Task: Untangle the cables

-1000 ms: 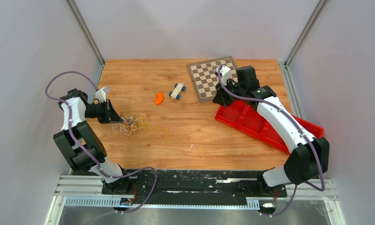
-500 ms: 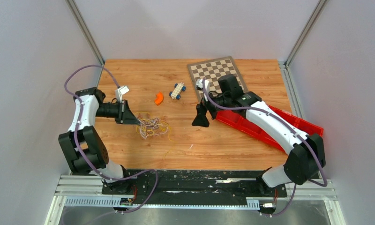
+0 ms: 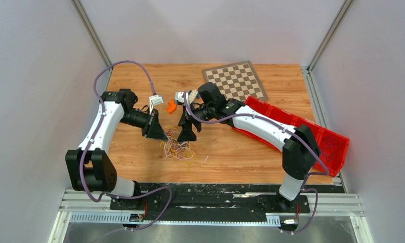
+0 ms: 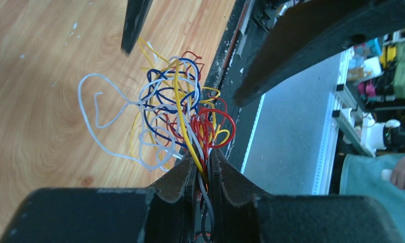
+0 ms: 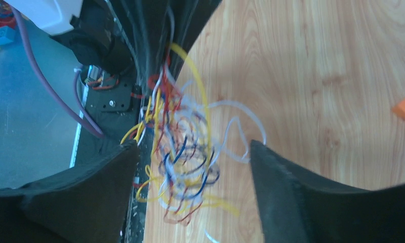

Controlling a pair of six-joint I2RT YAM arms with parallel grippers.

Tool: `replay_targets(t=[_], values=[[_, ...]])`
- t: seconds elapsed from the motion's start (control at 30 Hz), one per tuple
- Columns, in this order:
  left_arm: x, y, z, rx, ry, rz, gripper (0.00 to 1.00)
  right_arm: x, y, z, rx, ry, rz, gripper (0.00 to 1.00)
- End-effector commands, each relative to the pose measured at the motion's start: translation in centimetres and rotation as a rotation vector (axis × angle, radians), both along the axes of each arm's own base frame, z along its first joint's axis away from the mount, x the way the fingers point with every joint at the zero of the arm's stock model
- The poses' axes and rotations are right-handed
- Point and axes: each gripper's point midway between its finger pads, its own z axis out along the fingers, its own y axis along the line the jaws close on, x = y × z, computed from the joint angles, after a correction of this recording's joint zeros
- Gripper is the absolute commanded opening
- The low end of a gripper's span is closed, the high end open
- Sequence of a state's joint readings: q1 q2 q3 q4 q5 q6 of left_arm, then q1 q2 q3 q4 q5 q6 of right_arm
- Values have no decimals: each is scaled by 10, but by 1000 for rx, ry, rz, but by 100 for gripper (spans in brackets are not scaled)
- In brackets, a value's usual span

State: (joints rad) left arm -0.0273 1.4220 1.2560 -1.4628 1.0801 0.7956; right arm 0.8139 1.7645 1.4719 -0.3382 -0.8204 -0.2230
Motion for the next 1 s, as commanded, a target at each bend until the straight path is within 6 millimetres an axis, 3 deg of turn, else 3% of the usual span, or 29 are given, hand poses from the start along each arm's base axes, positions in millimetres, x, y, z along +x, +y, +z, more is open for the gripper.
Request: replay_targets(t=[0.0, 0.07, 0.13, 0.27, 0.33, 0.4, 0.43, 0.57, 0.6, 0.67, 0.83, 0.97], values=[[5, -6, 25, -36, -116, -22, 20, -1, 16, 33, 121, -47, 59, 64], [6, -7, 29, -48, -121, -25, 20, -4, 18, 25, 109, -48, 63, 56], [7, -7, 31, -52, -124, -29, 19, -5, 19, 20, 104, -48, 63, 41], [7, -5, 28, -27, -138, -33, 19, -4, 12, 15, 93, -84, 50, 1], [11, -2, 24, -2, -148, -21, 20, -2, 7, 18, 92, -111, 31, 0], [19, 3, 19, 29, -149, 32, 30, 4, 0, 30, 99, -136, -15, 0], [26, 11, 18, 38, -152, 80, 43, 7, -3, 37, 105, -141, -42, 0], [64, 51, 17, 26, -213, 383, 73, 16, -13, 65, 143, -129, -136, 0], [68, 55, 17, 4, -231, 441, 88, 16, -14, 69, 156, -117, -151, 0], [69, 60, 13, -21, -260, 502, 99, 17, -11, 75, 186, -82, -181, 0], [64, 54, 5, -83, -307, 556, 100, 25, -5, 86, 217, -58, -220, 0], [68, 54, -4, -95, -369, 598, 100, 21, 0, 115, 274, -27, -207, 0]])
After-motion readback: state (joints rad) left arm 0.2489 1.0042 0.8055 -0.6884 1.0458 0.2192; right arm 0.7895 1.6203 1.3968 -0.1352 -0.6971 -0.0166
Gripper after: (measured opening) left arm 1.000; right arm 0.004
